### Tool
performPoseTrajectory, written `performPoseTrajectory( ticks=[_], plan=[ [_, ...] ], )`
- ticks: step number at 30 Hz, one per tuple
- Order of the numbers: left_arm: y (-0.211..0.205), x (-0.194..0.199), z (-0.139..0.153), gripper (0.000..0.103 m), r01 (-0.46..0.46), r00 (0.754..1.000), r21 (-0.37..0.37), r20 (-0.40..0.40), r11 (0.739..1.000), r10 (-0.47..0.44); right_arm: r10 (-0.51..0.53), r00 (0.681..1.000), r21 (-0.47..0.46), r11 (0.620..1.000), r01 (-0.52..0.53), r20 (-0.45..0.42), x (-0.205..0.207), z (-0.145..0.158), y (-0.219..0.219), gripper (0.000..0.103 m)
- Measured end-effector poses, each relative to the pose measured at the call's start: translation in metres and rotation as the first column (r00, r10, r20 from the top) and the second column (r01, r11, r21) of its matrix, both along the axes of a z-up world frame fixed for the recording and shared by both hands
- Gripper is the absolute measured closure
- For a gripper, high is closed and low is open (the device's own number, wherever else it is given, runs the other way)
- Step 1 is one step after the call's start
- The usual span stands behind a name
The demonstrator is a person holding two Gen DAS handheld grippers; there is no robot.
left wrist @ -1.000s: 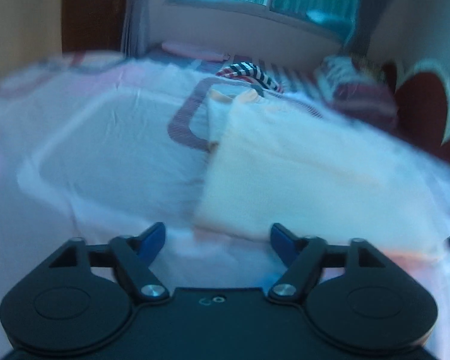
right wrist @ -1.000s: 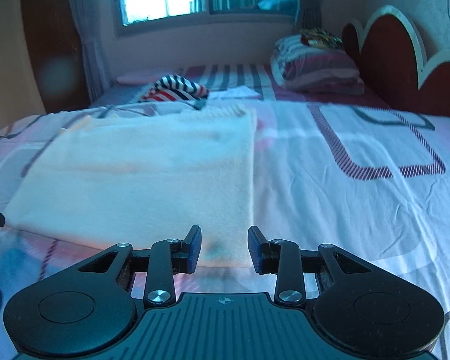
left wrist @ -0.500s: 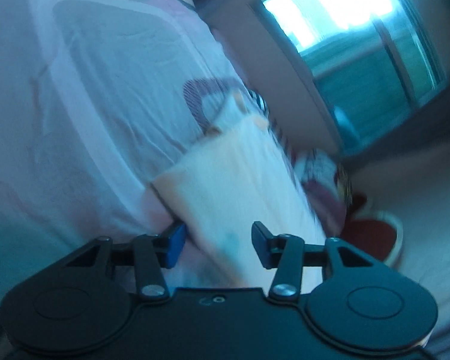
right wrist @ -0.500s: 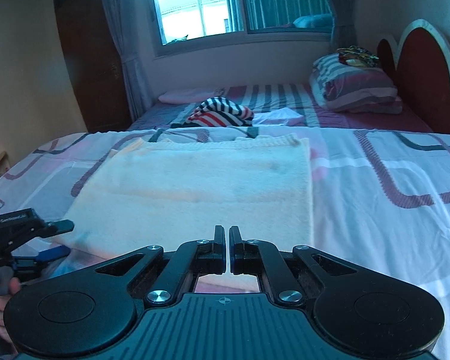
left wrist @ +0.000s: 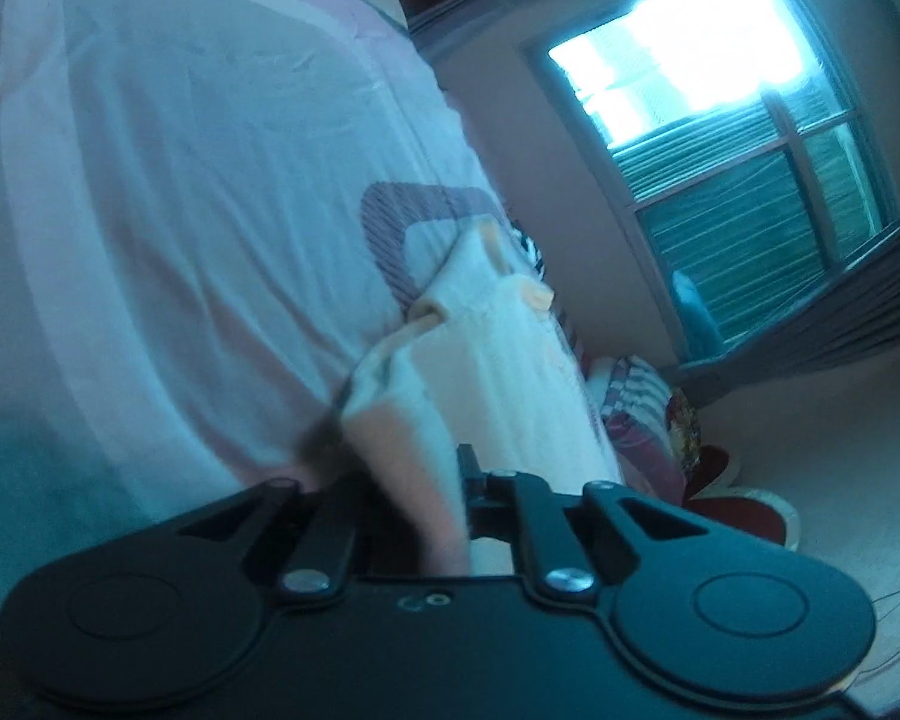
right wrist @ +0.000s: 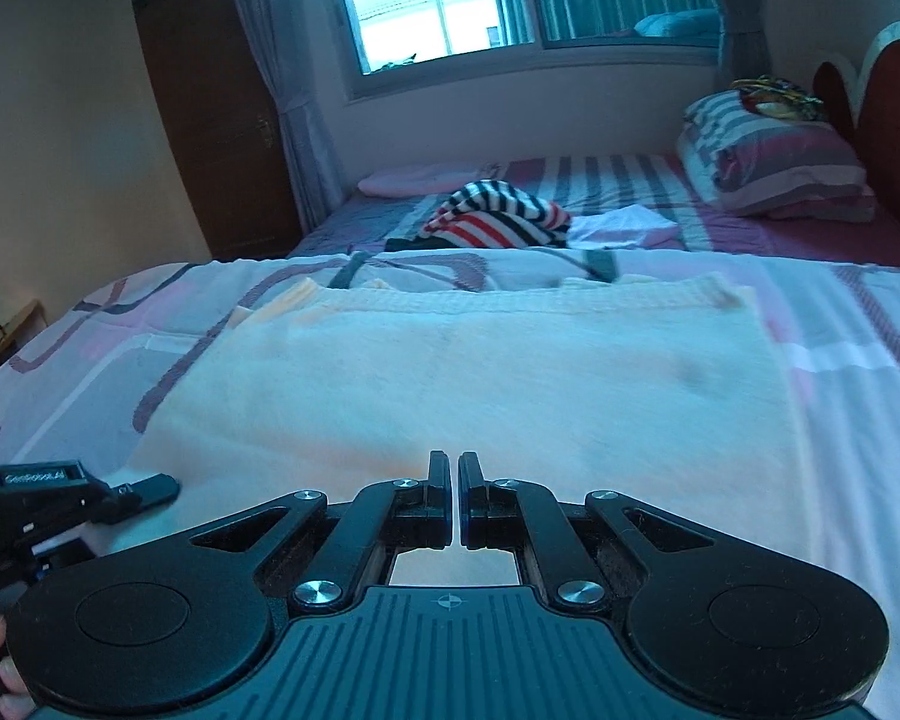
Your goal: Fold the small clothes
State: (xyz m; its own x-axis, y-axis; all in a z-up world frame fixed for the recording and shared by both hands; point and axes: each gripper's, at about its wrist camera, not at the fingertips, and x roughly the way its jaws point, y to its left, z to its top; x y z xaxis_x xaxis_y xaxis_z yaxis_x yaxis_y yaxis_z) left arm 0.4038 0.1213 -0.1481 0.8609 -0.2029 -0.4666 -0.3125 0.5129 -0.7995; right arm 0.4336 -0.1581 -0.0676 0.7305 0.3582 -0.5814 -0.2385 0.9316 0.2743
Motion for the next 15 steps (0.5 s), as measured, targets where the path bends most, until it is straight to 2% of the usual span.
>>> performPoseTrajectory(
  ticks=[1,3,5,6,7,11,13,15],
  plan=[
    [-0.001,-0.001,-0.001,0.084,-0.011,1.000,-0.010,0.017,1.000,0.011,0.006,1.000,0.002,1.000,-0.006,0.005,0.005,-0.002,0.004,0.099],
    [-0.003,0.000,-0.001,0.083,-0.041,0.999,-0.021,0.034,0.999,0.042,0.011,1.000,0.009,1.000,-0.011,0.009,0.016,-0.007,0.009,0.099],
    [-0.008,0.002,0.000,0.085,-0.071,0.997,-0.005,0.029,0.997,0.072,0.013,1.000,0.017,1.000,-0.014,0.007,0.024,-0.012,0.011,0.099],
    [-0.010,0.003,0.001,0.093,-0.082,0.996,0.012,0.017,0.997,0.082,0.015,1.000,0.022,1.000,-0.015,0.003,0.027,-0.015,0.012,0.099],
    [-0.012,0.005,0.000,0.096,-0.085,0.996,0.033,0.003,0.996,0.084,0.020,1.000,0.025,0.999,-0.020,-0.003,0.029,-0.019,0.013,0.099],
    [-0.014,-0.003,0.008,0.097,-0.091,0.995,0.067,0.036,0.994,0.089,0.032,0.999,0.027,0.999,-0.031,-0.014,0.031,-0.025,0.009,0.099],
    [-0.011,-0.008,0.008,0.088,-0.115,0.993,0.059,0.019,0.992,0.114,0.037,0.999,0.041,0.998,-0.037,0.010,0.028,-0.019,0.005,0.099],
    [-0.005,-0.009,0.002,0.088,-0.148,0.988,0.024,0.037,0.989,0.148,0.053,0.999,0.048,0.997,-0.053,0.005,0.031,-0.020,0.005,0.099]
  ],
)
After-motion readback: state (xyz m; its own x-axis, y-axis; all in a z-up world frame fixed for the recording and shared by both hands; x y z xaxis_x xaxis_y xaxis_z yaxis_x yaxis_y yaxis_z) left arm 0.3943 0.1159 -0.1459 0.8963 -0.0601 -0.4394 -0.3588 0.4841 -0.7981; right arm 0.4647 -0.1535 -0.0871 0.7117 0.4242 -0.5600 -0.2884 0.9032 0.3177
